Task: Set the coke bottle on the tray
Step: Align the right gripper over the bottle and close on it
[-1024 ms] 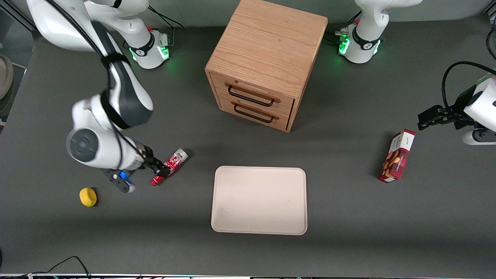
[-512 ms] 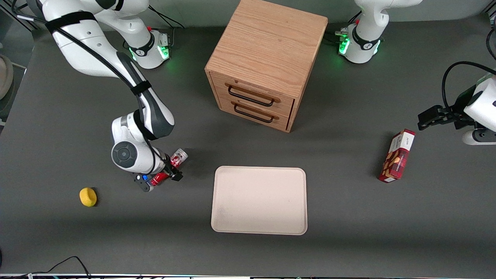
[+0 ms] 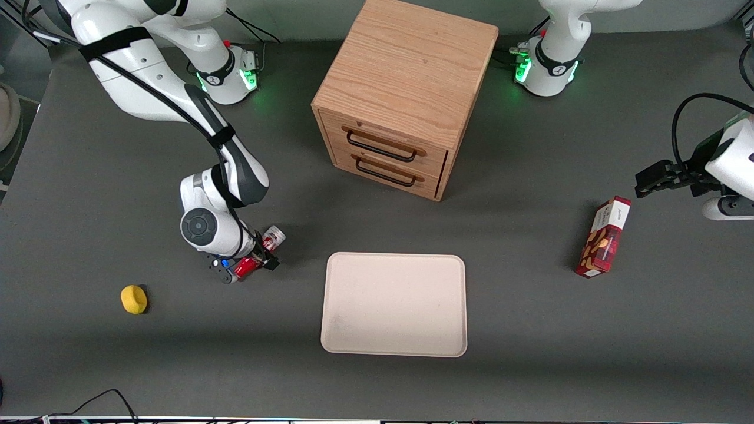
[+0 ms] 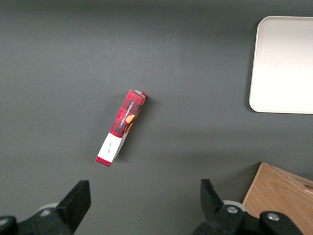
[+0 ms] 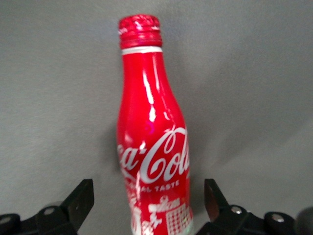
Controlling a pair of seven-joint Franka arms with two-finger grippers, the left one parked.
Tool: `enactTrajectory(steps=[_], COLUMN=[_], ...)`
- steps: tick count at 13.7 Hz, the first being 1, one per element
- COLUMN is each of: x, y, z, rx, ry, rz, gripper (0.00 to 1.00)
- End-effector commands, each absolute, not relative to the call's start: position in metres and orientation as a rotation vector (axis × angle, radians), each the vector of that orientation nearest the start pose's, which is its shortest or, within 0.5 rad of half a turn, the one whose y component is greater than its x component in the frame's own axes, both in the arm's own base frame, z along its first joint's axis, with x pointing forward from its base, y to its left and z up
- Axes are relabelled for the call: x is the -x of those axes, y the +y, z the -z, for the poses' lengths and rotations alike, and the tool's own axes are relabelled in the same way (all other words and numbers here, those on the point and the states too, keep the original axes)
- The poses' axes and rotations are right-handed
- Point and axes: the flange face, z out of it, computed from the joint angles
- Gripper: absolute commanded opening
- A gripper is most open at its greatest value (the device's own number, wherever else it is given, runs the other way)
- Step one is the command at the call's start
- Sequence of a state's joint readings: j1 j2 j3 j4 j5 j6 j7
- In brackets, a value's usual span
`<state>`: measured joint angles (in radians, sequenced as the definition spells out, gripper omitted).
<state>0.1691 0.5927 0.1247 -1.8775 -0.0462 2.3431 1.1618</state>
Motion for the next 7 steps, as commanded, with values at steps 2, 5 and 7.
enactTrajectory(steps=[2,5,7], x=[-0.595,-0.596,-0.600], y=[0.177,0.178,0.179], z=[-0.171,-0.172,-0.184], rx=[2.918,2.931,2.929], ry=[1.311,1.295,1.282], rz=[-0.146,-0.135,-0.114], gripper=[0.19,0.00,0.00])
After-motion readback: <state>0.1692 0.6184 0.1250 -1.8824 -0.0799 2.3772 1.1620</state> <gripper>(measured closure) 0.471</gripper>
